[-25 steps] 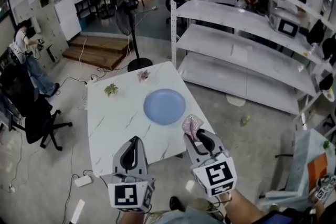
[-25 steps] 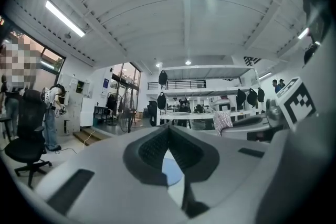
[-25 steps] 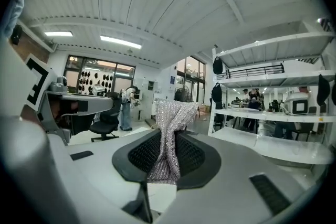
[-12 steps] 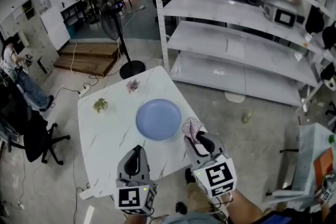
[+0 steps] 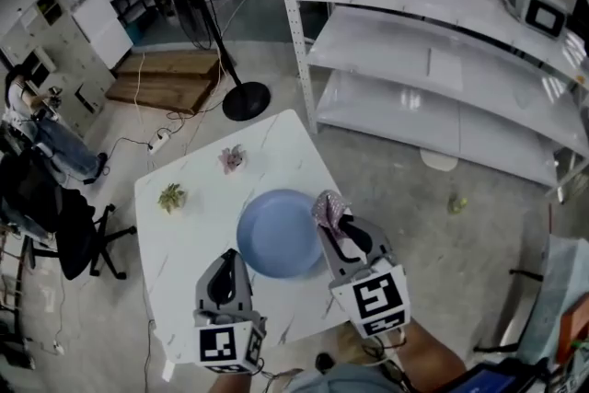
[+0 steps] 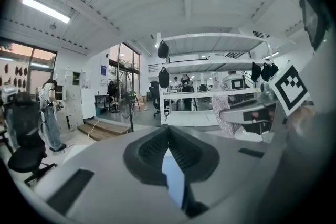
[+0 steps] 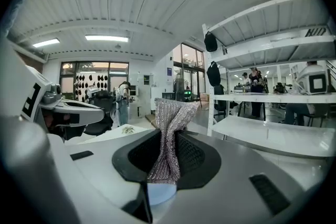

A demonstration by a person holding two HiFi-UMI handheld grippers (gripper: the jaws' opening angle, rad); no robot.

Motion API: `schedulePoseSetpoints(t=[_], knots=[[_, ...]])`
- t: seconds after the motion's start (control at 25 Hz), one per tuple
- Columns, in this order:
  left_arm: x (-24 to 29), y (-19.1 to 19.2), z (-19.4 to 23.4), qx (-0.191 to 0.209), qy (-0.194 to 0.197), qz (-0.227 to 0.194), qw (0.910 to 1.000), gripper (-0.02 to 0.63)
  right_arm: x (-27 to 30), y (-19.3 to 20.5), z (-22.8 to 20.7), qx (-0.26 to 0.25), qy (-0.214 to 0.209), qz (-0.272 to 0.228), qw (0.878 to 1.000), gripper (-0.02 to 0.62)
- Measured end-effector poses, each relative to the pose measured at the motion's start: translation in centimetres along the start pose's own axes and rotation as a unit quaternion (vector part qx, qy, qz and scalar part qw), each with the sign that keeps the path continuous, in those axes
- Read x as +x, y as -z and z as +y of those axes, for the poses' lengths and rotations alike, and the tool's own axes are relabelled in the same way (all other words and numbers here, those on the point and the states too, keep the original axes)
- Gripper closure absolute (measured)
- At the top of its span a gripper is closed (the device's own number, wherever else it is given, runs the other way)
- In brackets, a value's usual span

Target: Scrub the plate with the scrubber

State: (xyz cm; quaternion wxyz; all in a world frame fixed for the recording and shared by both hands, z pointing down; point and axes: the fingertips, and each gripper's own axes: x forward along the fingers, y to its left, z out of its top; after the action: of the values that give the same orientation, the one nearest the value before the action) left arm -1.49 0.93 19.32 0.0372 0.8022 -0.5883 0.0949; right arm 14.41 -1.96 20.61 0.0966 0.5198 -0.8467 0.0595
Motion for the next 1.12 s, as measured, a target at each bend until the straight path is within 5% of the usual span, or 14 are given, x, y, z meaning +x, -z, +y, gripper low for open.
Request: schedulePoseSetpoints(t=[0.6,1.12], knots=[[5.2,-4.2,6.3,0.009,-0.095,-0.006,0.9954,0.598,10.5,-5.3,-0.9,-0.029,-0.078,-0.025,0.996,0.499],[10.4,8.7,9.9,-0.059,-0.066,0.091,0.9919,0.598,17.2,5.1,1.0,-0.095,-0.105,0.134,0.981,0.495]])
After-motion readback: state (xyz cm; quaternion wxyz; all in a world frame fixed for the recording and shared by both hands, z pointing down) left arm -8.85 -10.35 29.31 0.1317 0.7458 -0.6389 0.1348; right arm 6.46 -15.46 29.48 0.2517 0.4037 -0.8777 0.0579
